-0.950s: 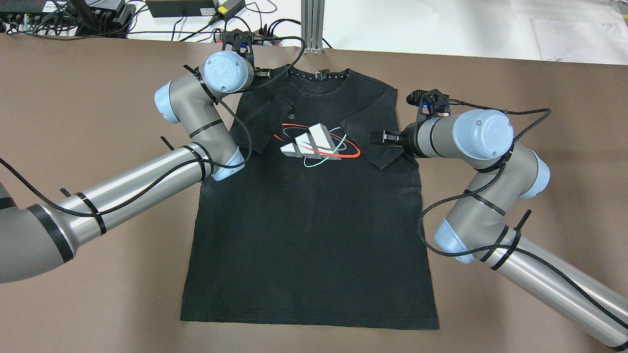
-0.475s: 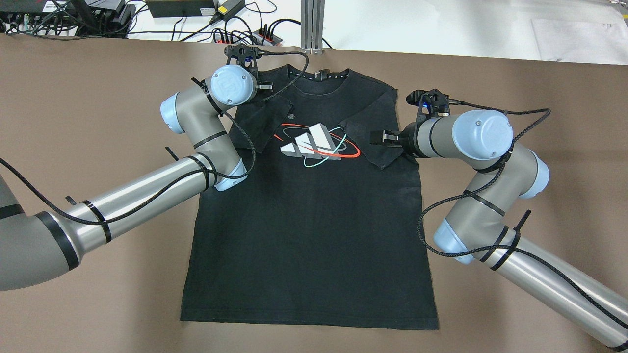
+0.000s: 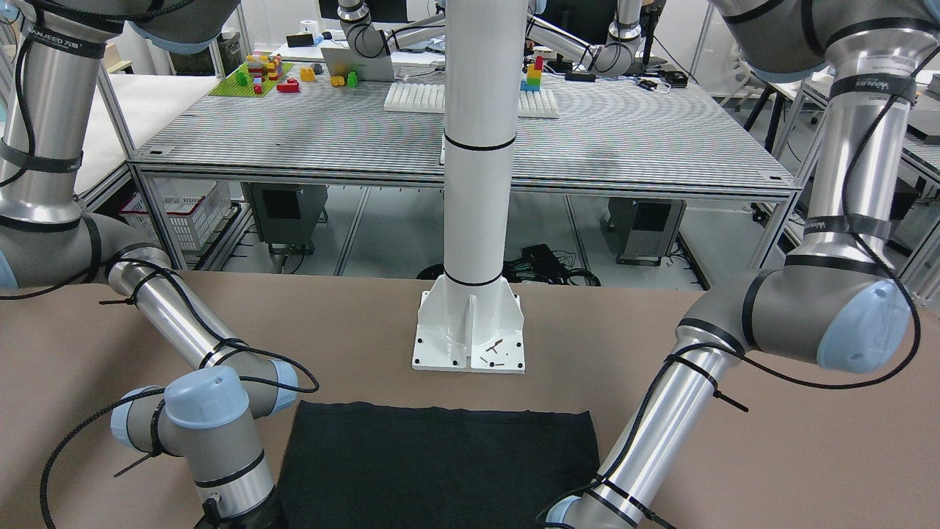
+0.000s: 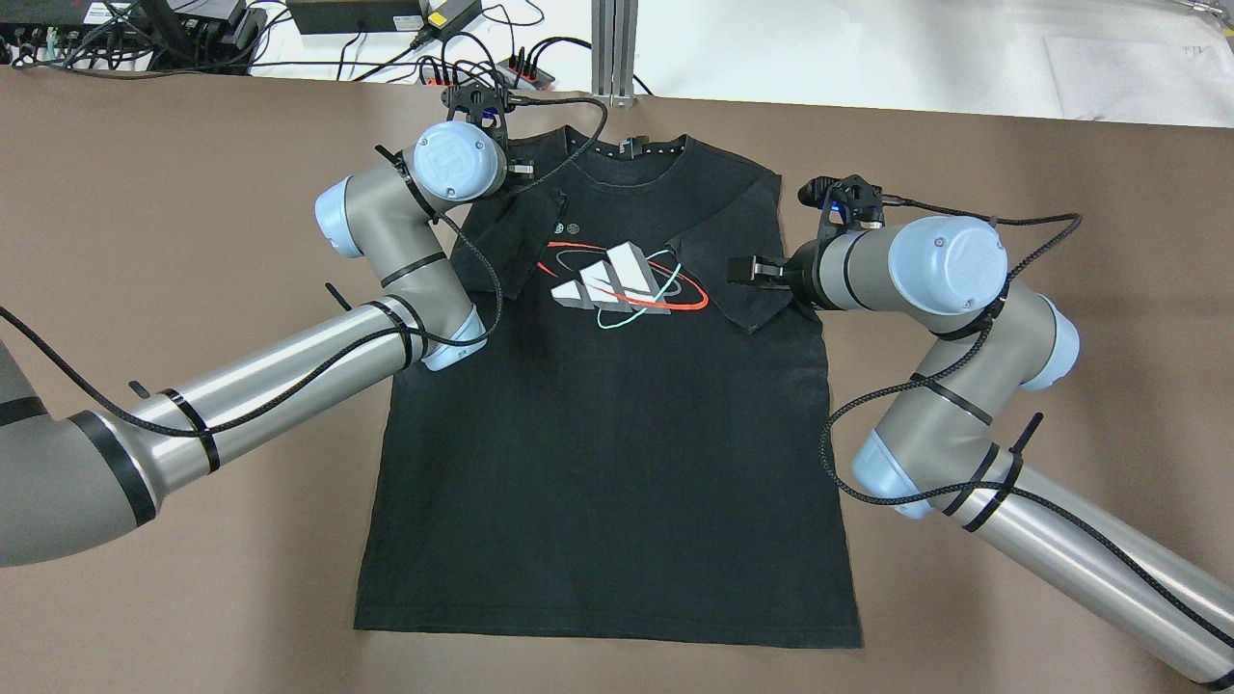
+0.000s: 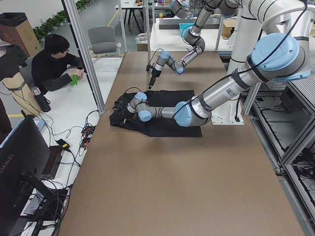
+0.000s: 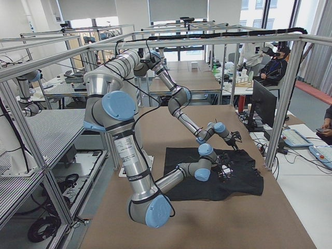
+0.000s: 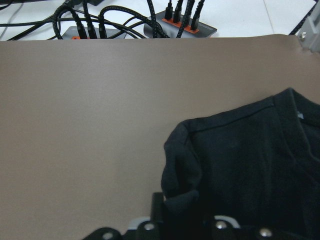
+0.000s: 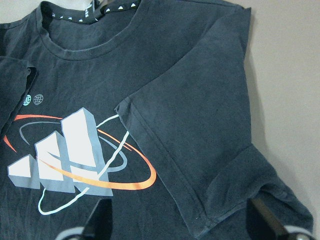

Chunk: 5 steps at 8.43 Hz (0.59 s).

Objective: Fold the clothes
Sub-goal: 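Press the folded sleeve flat with the left gripper near the collar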

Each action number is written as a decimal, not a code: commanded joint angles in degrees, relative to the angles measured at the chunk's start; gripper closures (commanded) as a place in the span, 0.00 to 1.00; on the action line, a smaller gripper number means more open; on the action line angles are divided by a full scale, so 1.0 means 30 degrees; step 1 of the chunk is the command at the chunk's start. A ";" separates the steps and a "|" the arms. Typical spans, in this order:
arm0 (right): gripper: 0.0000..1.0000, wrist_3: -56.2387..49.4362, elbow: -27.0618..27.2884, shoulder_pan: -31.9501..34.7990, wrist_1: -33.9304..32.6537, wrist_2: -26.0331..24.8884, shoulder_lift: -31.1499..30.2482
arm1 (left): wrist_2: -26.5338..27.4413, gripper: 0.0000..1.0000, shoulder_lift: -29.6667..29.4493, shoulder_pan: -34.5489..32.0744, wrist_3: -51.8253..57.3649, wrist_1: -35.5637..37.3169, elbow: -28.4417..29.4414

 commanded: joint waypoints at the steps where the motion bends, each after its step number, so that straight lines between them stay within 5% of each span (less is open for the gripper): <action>1: 0.06 0.0000 0.0000 -0.0001 0.0000 0.0000 0.0000 | -0.0026 1.00 0.0008 -0.0906 0.0209 0.0061 -0.0190; 3: 0.06 0.0000 -0.0116 -0.0001 0.0000 0.0000 0.0000 | 0.0238 1.00 0.0183 -0.1730 0.0562 0.0119 -0.0627; 4: 0.06 0.0000 -0.0146 -0.0001 0.0000 0.0000 0.0000 | 0.0645 0.45 0.0242 -0.1732 0.0504 0.0149 -0.0979; 5: 0.06 -0.0029 -0.0147 -0.0001 0.0000 0.0000 0.0000 | 0.0968 0.06 0.0242 -0.1645 0.0330 0.0149 -0.1041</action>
